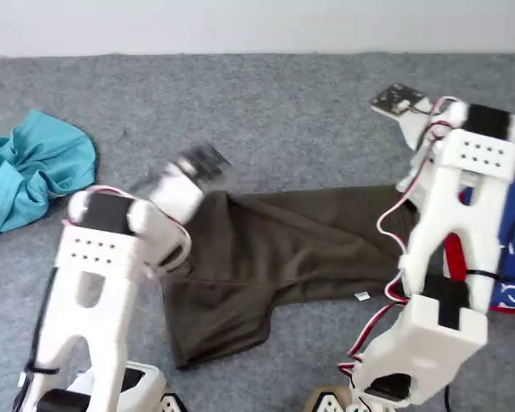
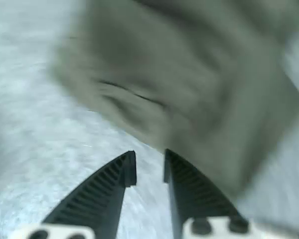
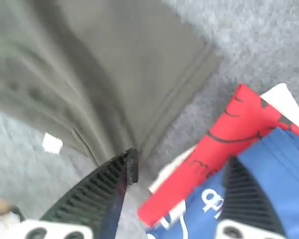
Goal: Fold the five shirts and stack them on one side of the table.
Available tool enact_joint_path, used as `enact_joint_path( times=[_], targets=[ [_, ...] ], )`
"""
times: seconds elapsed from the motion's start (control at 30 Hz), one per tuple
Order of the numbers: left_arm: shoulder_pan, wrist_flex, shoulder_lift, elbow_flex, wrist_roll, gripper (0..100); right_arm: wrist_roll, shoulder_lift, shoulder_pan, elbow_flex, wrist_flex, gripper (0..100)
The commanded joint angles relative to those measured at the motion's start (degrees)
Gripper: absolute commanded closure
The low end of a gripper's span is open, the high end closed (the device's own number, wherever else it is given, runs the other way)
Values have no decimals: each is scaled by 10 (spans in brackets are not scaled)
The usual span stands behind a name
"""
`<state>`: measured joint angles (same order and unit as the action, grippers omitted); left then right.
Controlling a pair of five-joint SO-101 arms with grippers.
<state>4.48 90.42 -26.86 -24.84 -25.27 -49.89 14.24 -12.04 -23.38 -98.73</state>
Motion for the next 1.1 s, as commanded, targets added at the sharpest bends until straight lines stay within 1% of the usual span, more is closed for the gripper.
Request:
enact_joint_path(
  times=[0.0, 0.03, 0.07, 0.13, 0.2, 0.3, 0.47, 0.67, 0.73, 0.83, 0.93, 1.07],
  targets=[
    [-26, -100, -6, 17, 73, 963, 87, -7, 42, -2, 60, 911],
    [-26, -132, -6, 7, 86, 976, 103, 7, 51, -2, 82, 971],
    [-25, -164, -6, -7, 99, 984, 119, 22, 59, -2, 103, 998],
    [-25, -231, -6, -41, 120, 986, 149, 56, 68, -2, 135, 960],
    [-25, -285, 3, -76, 130, 986, 176, 91, 71, -4, 164, 985],
    [-25, -312, 55, -96, 132, 986, 187, 142, 73, -4, 194, 988],
    [-28, -309, 181, -50, 131, 986, 186, 200, 71, -5, 204, 990],
    [-25, -280, 330, 59, 131, 985, 186, 227, 73, -5, 205, 990],
    [-33, -267, 384, 94, 128, 985, 185, 238, 70, -5, 205, 990],
    [-76, -234, 455, 145, 103, 985, 185, 247, 52, -5, 220, 990],
    [-118, -193, 498, 190, 85, 986, 185, 251, 33, -5, 252, 990],
    [-125, -158, 487, 206, 76, 986, 185, 251, 28, -5, 275, 990]
  ],
)
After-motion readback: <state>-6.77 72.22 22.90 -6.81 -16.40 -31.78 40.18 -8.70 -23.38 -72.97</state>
